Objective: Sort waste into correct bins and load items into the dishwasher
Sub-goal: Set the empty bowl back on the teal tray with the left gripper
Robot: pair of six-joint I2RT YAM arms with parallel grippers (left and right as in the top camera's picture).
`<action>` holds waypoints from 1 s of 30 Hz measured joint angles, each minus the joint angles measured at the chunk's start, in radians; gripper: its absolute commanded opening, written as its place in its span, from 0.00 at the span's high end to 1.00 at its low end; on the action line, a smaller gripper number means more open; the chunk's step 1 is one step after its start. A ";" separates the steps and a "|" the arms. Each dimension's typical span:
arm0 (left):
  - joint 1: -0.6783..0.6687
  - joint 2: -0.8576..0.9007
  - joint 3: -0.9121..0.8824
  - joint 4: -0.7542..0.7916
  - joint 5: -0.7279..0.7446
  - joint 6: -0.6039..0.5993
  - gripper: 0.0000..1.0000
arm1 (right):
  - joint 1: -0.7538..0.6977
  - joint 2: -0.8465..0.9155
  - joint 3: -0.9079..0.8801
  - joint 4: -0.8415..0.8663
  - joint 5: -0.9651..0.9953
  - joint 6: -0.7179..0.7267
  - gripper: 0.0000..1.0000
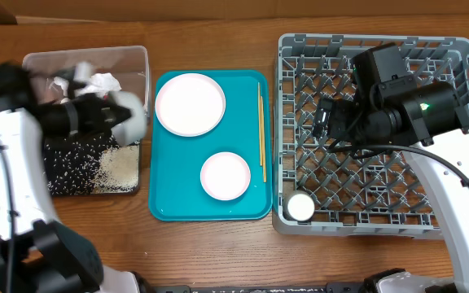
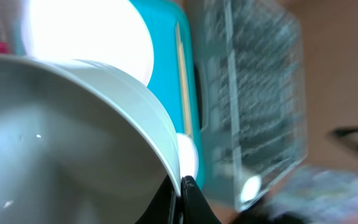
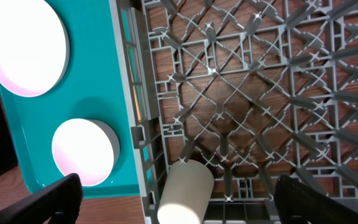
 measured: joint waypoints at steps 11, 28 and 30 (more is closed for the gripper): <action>-0.526 0.037 0.006 0.027 -0.676 -0.258 0.96 | 0.000 0.000 0.000 0.015 -0.001 0.000 0.00; -0.672 0.262 -0.017 0.029 -0.850 -0.409 0.79 | 0.000 0.000 0.000 0.023 -0.001 0.000 0.00; -0.672 0.264 -0.017 0.030 -0.846 -0.417 0.67 | 0.000 0.000 0.000 0.025 -0.001 0.000 0.00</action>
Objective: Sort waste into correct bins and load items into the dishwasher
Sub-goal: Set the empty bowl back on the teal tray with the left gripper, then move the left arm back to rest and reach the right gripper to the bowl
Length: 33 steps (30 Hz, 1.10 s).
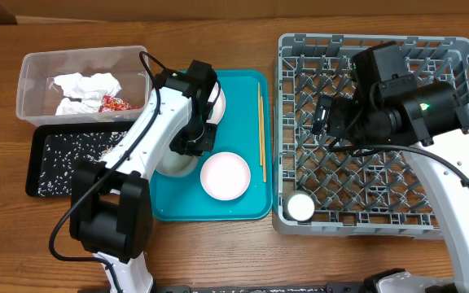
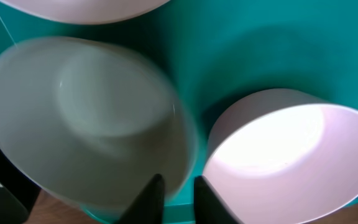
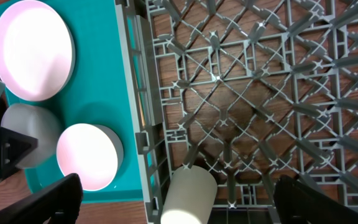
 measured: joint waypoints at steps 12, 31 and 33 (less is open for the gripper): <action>0.035 0.004 0.110 -0.120 0.049 -0.009 0.64 | 0.011 0.002 -0.001 0.146 -0.046 -0.001 0.00; 0.490 0.003 0.795 -0.414 0.064 0.014 0.00 | 0.420 0.439 -0.003 0.549 -0.168 -0.032 0.22; 0.491 0.003 0.795 -0.412 0.064 0.014 0.00 | 0.435 0.472 -0.003 0.580 -0.177 -0.040 0.23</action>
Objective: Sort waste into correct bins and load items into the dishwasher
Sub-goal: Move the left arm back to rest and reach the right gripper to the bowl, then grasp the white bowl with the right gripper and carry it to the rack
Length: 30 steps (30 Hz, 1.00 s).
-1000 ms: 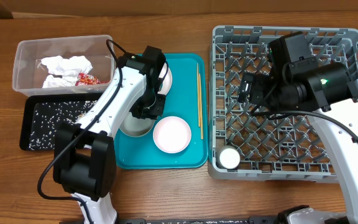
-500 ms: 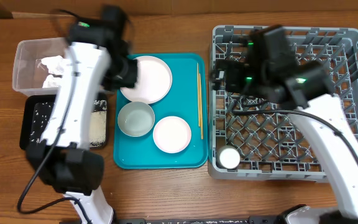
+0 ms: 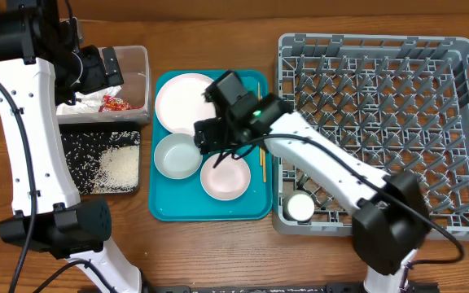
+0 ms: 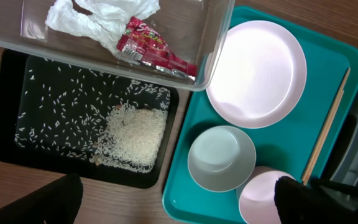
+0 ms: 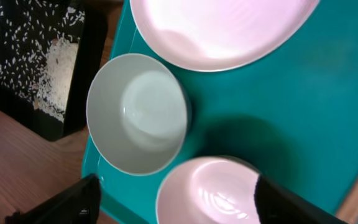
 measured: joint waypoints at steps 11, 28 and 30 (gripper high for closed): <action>0.000 0.000 0.000 0.011 0.000 0.000 0.00 | 0.075 0.164 0.000 0.114 -0.018 -0.013 0.41; 0.000 0.000 0.000 0.011 0.000 0.000 0.00 | 0.041 0.226 0.057 0.008 -0.016 -0.011 0.96; 0.000 0.000 0.000 0.011 0.000 0.000 0.00 | 0.030 0.225 0.102 -0.047 0.002 -0.014 0.96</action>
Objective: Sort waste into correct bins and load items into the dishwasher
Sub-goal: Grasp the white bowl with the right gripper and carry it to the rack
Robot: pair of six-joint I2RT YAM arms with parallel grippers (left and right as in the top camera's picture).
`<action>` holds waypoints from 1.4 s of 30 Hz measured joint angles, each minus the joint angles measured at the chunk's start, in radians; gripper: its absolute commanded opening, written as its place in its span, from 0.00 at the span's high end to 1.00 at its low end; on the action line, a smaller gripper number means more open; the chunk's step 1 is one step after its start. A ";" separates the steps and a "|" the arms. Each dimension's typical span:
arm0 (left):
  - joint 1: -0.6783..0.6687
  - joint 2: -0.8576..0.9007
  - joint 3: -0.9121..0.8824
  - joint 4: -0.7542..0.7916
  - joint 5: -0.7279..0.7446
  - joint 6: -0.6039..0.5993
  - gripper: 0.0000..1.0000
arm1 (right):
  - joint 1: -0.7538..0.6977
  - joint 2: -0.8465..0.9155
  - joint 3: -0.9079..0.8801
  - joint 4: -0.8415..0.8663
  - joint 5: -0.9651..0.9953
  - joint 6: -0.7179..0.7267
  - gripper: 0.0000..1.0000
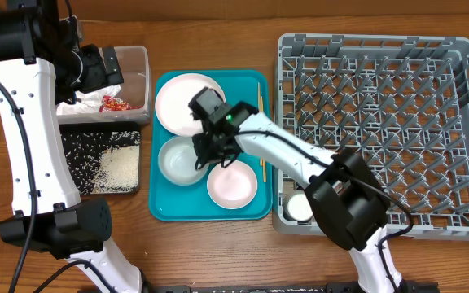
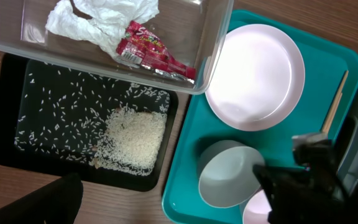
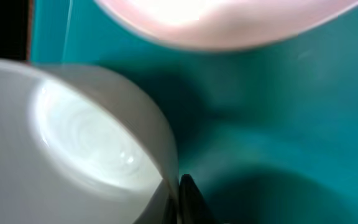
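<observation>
A pale green bowl (image 1: 177, 160) sits in the teal tray (image 1: 165, 210), left of a small pink bowl (image 1: 232, 184) and below a pink plate (image 1: 190, 103). My right gripper (image 1: 208, 148) reaches across from the rack side and is shut on the green bowl's right rim; the right wrist view shows the rim (image 3: 163, 163) pinched between the fingertips (image 3: 185, 190). My left gripper (image 1: 96, 69) hangs open and holds nothing, high over the clear bin (image 1: 137, 73). The green bowl (image 2: 229, 182) also shows in the left wrist view.
Chopsticks (image 1: 260, 130) lie along the tray's right side. The grey dish rack (image 1: 381, 122) stands at the right, a white cup (image 1: 301, 206) in its front left corner. The clear bin holds crumpled paper and a red wrapper (image 1: 114, 103). A black tray with rice (image 1: 96, 163) lies below it.
My right gripper was open above the two bowls; now it is lower and shut on the green bowl's right rim. The pink bowl sits slightly further right. The left arm has not moved.
My left gripper held the green bowl over the black tray while the right arm hung over the rack. Then the left was at the teal tray with the bowl. Then the bowl stood in the tray, the left arm was back over the bin, and the right came across and now grips it.
</observation>
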 measured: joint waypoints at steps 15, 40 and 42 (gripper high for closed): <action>0.000 0.000 0.000 0.000 0.000 0.000 0.00 | -0.058 -0.371 0.294 -0.293 0.964 0.094 0.96; 0.000 0.000 0.000 0.000 0.000 0.000 0.00 | -0.325 -0.026 0.180 0.216 1.497 0.013 0.96; 0.000 0.000 0.000 0.001 0.000 0.000 0.00 | -0.332 -0.012 0.180 0.242 1.450 -0.004 0.96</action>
